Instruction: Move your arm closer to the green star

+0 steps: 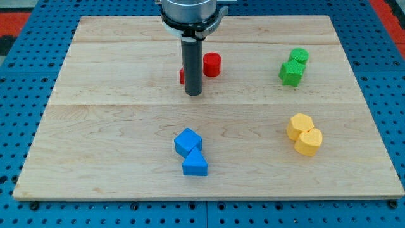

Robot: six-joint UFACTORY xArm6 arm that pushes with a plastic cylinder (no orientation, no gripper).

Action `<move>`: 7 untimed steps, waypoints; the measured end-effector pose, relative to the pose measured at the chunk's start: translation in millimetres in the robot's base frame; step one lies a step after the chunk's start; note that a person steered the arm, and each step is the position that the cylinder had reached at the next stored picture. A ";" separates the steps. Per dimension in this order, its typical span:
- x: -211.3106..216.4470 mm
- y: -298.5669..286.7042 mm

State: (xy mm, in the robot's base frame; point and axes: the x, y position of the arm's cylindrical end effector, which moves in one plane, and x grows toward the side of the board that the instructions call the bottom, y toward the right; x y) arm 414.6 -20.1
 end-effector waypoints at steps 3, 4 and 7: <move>1.1 0.3; 4.0 0.4; 15.2 70.3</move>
State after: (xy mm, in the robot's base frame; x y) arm 429.8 50.2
